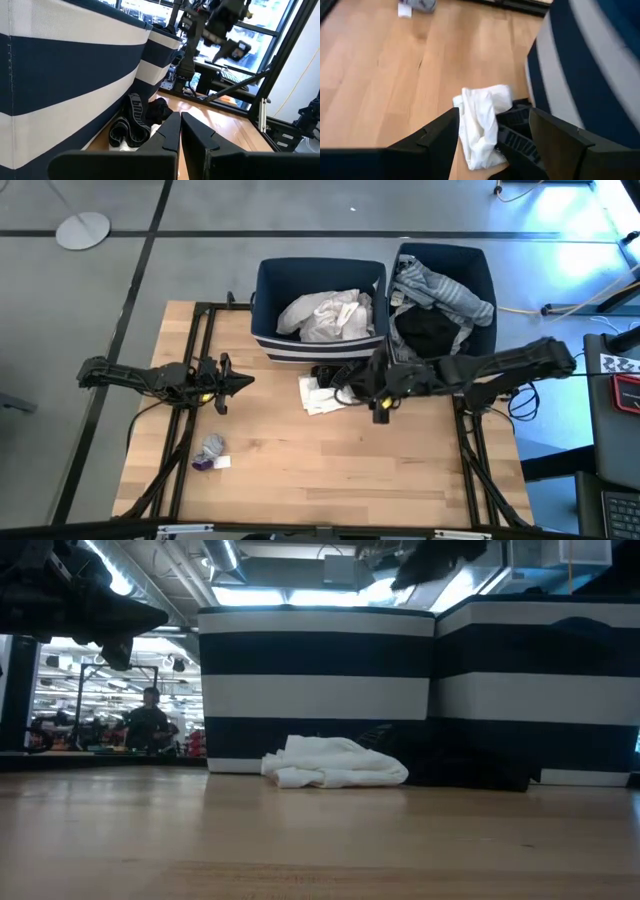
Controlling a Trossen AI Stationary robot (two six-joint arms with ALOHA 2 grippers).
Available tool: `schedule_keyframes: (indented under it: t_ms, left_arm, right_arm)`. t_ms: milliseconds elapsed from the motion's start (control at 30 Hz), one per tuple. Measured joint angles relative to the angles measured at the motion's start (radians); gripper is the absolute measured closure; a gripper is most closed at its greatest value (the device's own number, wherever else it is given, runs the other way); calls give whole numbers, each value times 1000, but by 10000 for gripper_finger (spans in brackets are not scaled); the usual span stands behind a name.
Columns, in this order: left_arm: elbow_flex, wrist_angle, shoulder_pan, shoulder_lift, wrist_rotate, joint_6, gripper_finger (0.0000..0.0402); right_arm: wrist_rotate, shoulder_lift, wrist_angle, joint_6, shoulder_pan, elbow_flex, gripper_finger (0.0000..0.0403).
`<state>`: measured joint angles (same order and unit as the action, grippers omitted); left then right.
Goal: Sort clothes
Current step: Put the white underwear into the left blue laundry organizer
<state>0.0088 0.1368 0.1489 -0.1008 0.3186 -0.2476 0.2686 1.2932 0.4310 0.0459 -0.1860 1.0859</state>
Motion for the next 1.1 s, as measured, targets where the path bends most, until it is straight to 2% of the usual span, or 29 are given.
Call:
schedule_keyframes:
  t_ms: [200, 333, 700, 900, 1100]
  left_arm:
    - [0, 0, 0, 0, 0, -3, 398]
    - [0, 0, 0, 0, 0, 0, 398]
    - [0, 1, 0, 0, 0, -2, 398]
    - [0, 2, 0, 0, 0, 0, 398]
    - [0, 1, 0, 0, 0, 0, 398]
  right_arm:
    - [-25, 81, -204, 26, 3, -149, 162]
    - [-26, 174, -308, 70, 3, -197, 162]
    - [27, 428, -506, 168, 12, -197, 162]
    - [36, 499, -556, 151, 50, -195, 162]
    - [-8, 568, -567, 129, 103, -195, 162]
